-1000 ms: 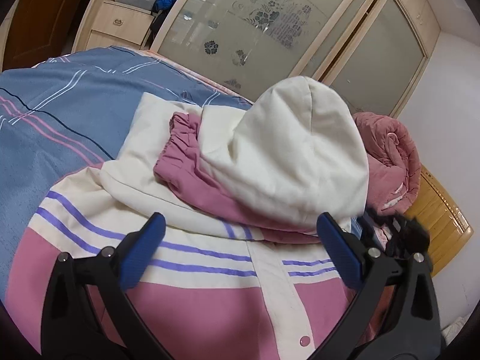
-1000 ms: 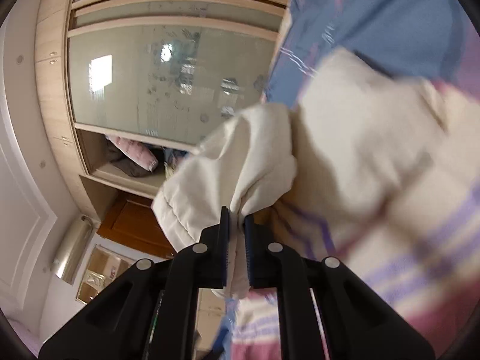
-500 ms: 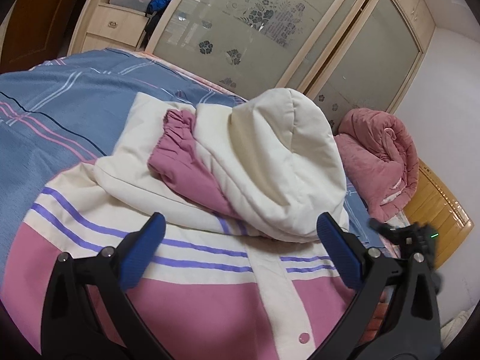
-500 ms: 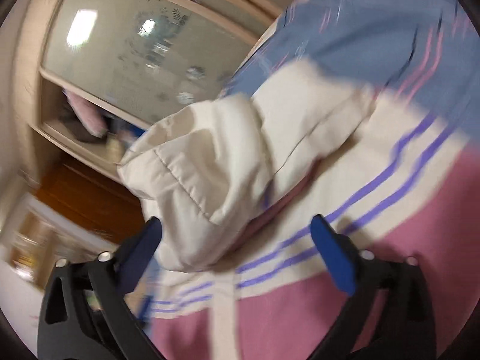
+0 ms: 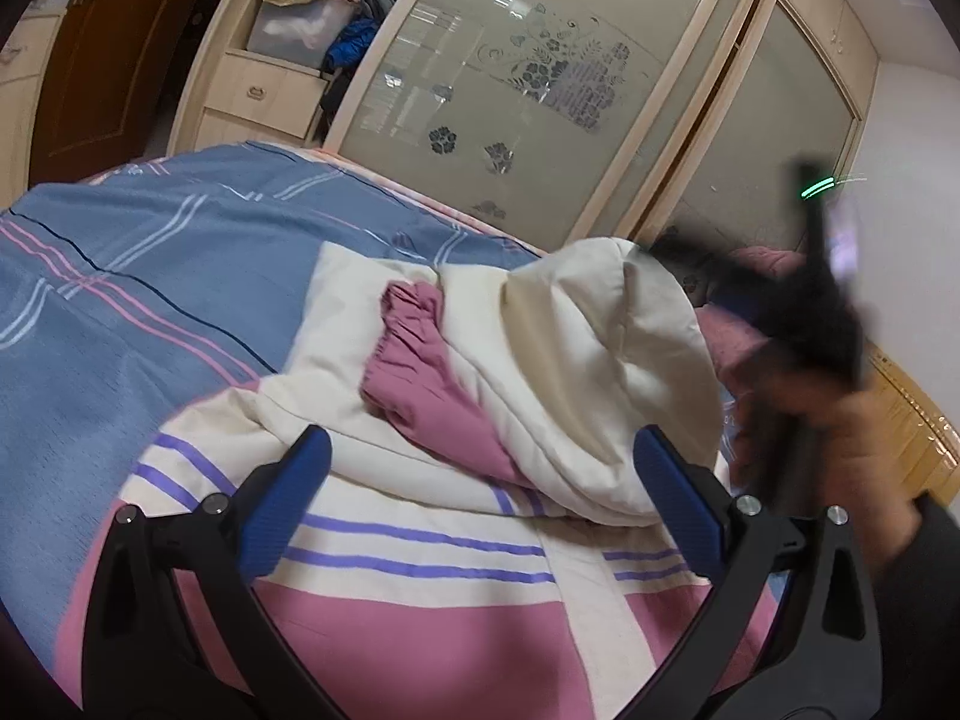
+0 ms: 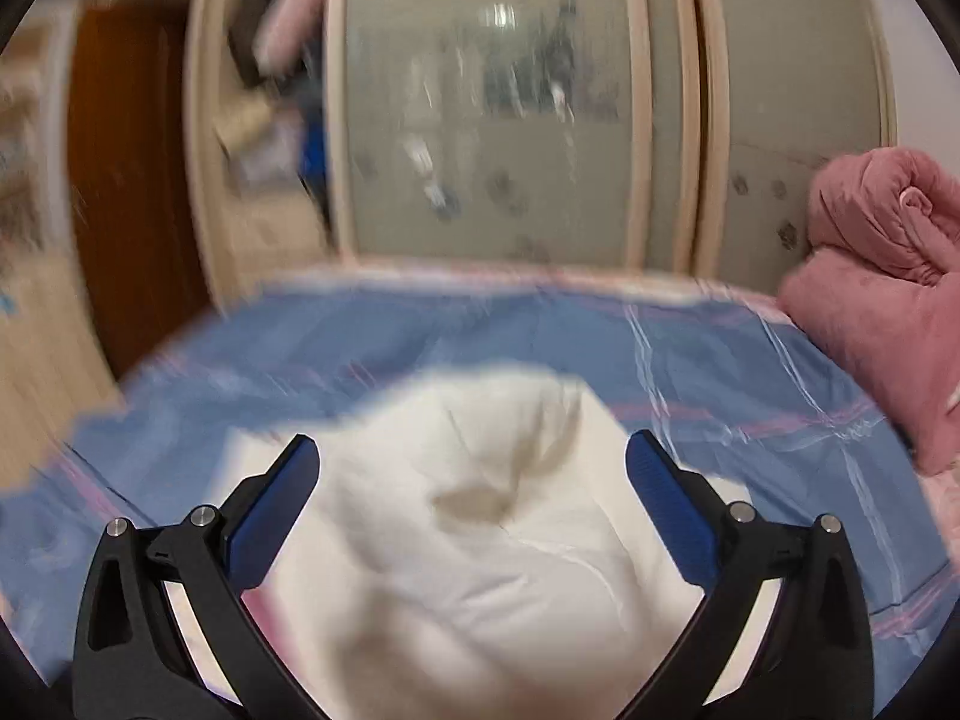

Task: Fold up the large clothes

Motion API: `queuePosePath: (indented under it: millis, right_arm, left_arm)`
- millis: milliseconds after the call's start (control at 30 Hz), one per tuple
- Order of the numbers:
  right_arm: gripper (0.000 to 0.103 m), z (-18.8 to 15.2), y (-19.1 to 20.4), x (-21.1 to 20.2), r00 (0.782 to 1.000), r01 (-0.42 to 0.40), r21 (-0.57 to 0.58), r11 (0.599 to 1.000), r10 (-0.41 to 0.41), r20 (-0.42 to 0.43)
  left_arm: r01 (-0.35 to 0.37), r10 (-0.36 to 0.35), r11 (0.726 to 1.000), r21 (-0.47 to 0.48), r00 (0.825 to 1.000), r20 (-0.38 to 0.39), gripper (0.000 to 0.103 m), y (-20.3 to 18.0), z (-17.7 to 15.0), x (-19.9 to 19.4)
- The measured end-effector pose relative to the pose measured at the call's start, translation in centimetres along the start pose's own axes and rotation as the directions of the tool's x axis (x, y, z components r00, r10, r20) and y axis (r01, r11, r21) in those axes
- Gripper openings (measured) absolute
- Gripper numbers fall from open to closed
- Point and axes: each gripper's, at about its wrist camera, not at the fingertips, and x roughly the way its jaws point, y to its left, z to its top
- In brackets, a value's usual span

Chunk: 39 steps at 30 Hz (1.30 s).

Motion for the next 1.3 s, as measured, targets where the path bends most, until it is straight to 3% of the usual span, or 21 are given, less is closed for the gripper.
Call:
queuePosePath:
  millis: [33,100,133,233,367,433,500,600,667,800,900,967,1100,1167,1200,1233,1300]
  right_arm:
    - [0.102,-1.7,-0.9,2.7,0.996,-0.001,0.039,0.999,0.004,-0.09]
    - [0.102,-6.0,-2.5,7.1,0.964,-0.017,0.072,0.997,0.035,-0.263]
    - [0.102,-7.5,-2.6,8.1,0.958,-0.019,0.053,0.998,0.033,-0.284]
    - [0.102,-9.9,-3.0,8.5,0.975,-0.027,0.023,0.999,0.032,-0.22]
    - [0.102,-9.4,-3.4,8.2,0.973,-0.033,0.028,0.999,0.038,-0.227]
    - [0.102,-8.7,-4.0,6.2,0.981,-0.077,0.05,0.996,0.085,-0.173]
    - [0.102,-8.3,-5.0,1.7,0.986,-0.168,0.114,0.979,0.169,-0.001]
    - [0.102,-8.3,-6.3,-3.9,0.969,-0.217,0.163,0.963,0.192,0.153]
    - [0.102,-9.6,-7.9,-7.5,0.966,-0.193,0.161,0.968,0.16,0.202]
    - [0.102,-13.5,-10.5,-12.1,0.962,-0.067,0.189,0.98,0.013,0.272]
    - [0.102,-14.9,-13.1,-11.6,0.981,-0.022,0.322,0.947,-0.042,0.19]
    - [0.102,-15.1,-13.8,-10.5,0.984,-0.083,0.364,0.928,0.02,0.175]
    - [0.102,-16.3,-14.0,-9.2,0.991,-0.055,0.379,0.924,0.003,0.136]
    - [0.102,-16.6,-14.8,-8.8,0.993,-0.079,0.424,0.902,0.035,0.111]
    - [0.102,-16.6,-15.3,-8.6,0.992,-0.102,0.454,0.885,0.059,0.107]
    - [0.102,-16.6,-15.4,-8.6,0.992,-0.111,0.464,0.879,0.069,0.108]
    - [0.102,-16.3,-15.7,-8.9,0.991,-0.12,0.47,0.874,0.077,0.11]
  left_arm:
    - [-0.004,0.004,1.0,0.002,1.0,0.003,0.101,0.1,0.1,-0.1]
    - [-0.005,0.005,1.0,0.008,1.0,0.008,0.101,0.2,0.3,-0.4]
    - [-0.004,0.004,1.0,0.014,1.0,0.011,0.101,0.1,0.4,-0.5]
    - [-0.011,0.01,0.999,0.031,1.0,0.005,0.101,0.1,0.5,-0.4]
    - [-0.008,0.009,0.999,0.035,1.0,-0.029,0.101,0.0,0.2,0.3]
    - [-0.013,0.016,0.999,0.051,0.999,-0.042,0.101,-0.4,-0.1,0.6]
    - [-0.015,0.018,0.998,0.061,0.999,-0.041,0.101,-0.7,-0.3,0.7]
    - [-0.019,0.021,0.996,0.087,0.999,-0.027,0.101,-1.5,-0.7,0.5]
    - [-0.024,0.027,0.994,0.102,0.999,-0.025,0.101,-2.0,-1.0,0.6]
    - [-0.024,0.025,0.989,0.145,1.0,-0.003,0.101,-3.6,-0.5,0.8]
    - [-0.053,0.042,0.967,0.248,0.998,0.053,0.101,-6.6,1.5,2.2]
    - [-0.061,0.046,0.934,0.352,0.998,0.052,0.101,-9.8,3.7,5.3]
    - [-0.096,0.099,0.875,0.474,0.995,0.019,0.101,-15.4,7.1,13.5]
    - [-0.063,0.125,0.873,0.484,0.987,-0.098,0.101,-16.6,7.6,19.3]
    - [-0.06,0.148,0.878,0.475,0.977,-0.15,0.101,-16.5,7.4,21.7]
    - [-0.077,0.199,0.882,0.465,0.955,-0.218,0.101,-15.7,6.6,25.2]
    - [-0.124,0.274,0.875,0.468,0.924,-0.268,0.101,-14.0,4.9,28.7]
